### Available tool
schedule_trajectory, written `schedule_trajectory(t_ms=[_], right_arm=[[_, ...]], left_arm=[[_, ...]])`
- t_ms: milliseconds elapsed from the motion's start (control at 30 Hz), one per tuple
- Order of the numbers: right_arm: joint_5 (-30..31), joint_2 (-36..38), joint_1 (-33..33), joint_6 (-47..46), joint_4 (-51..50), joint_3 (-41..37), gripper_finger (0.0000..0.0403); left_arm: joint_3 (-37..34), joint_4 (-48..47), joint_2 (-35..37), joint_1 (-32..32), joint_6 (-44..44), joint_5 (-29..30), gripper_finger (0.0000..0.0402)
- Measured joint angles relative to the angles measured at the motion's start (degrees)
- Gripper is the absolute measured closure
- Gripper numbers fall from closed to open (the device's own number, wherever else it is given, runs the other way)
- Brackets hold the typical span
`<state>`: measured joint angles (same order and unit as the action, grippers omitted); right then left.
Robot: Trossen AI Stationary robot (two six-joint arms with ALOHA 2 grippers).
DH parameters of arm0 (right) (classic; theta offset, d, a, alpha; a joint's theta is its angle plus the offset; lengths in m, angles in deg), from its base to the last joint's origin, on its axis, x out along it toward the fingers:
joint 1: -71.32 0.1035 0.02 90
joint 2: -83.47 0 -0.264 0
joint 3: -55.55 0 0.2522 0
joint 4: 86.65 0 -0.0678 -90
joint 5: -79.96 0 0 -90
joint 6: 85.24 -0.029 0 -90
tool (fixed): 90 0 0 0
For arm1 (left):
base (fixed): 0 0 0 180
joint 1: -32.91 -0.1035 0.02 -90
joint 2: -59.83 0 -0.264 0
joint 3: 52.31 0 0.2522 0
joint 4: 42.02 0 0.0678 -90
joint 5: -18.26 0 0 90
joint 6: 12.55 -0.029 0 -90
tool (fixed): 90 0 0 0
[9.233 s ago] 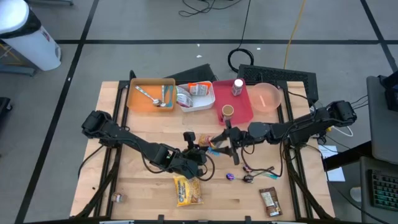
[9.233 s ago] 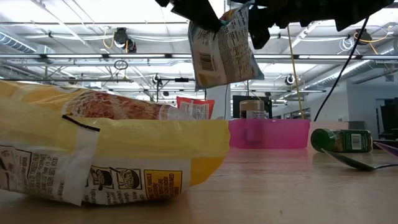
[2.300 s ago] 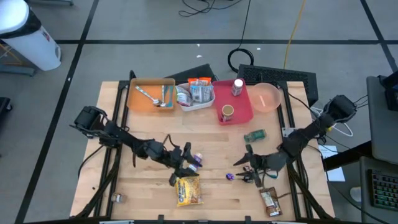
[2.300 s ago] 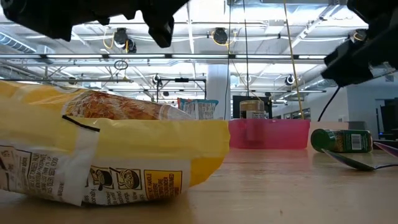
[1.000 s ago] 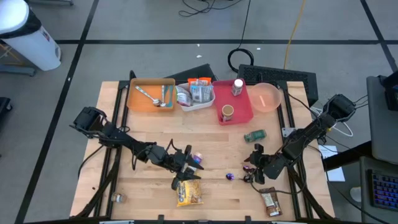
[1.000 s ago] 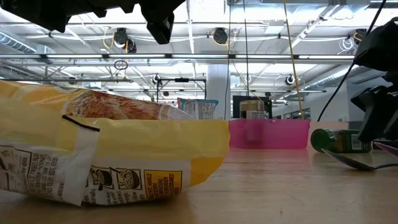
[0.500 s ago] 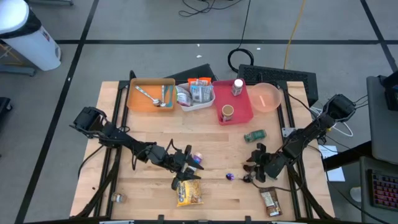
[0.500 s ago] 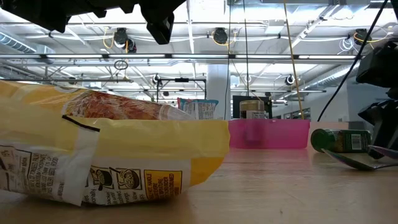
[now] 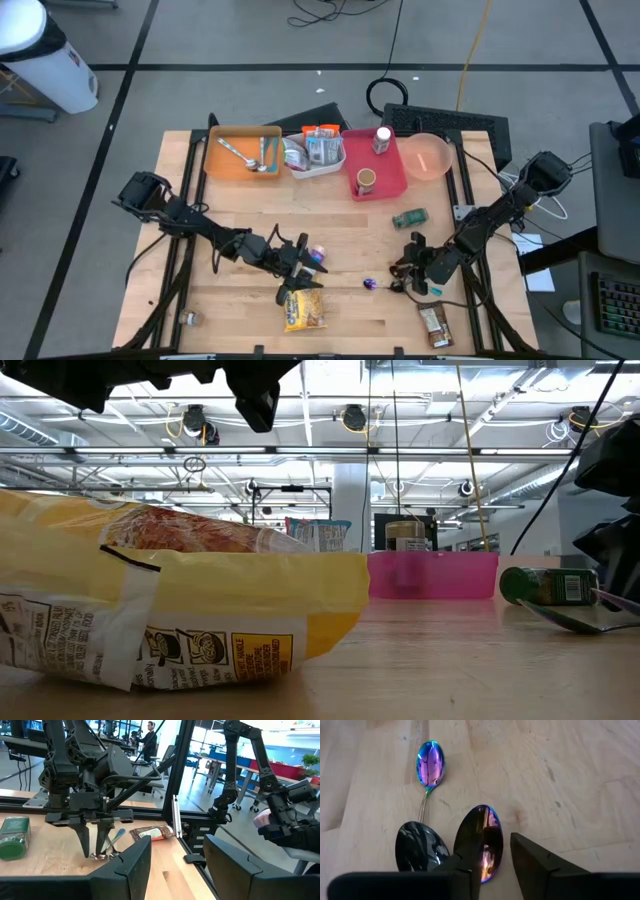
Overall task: Pick & Place Food Item
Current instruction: Put the right purple spoon into the orange bin
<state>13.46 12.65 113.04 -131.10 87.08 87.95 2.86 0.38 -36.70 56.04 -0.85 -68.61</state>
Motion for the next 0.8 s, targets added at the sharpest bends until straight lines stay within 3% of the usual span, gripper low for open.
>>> schedule_trajectory(t_ms=[300,567,800], right_arm=[[-1.09,0.07,-0.02,0.35,-0.46,0.00,0.0395],[-0.69,0.07,-0.02,2.19,-0.62,0.00,0.0400],[3.80,0.00,-0.10,6.34,-0.45,0.00,0.0402]], left_arm=[[-0.02,-0.77,0.00,0.00,0.00,1.94,0.0215],[-0.02,-1.18,0.00,0.00,0.00,2.01,0.0215],[-0.02,-1.16,0.00,0.00,0.00,2.01,0.0215]])
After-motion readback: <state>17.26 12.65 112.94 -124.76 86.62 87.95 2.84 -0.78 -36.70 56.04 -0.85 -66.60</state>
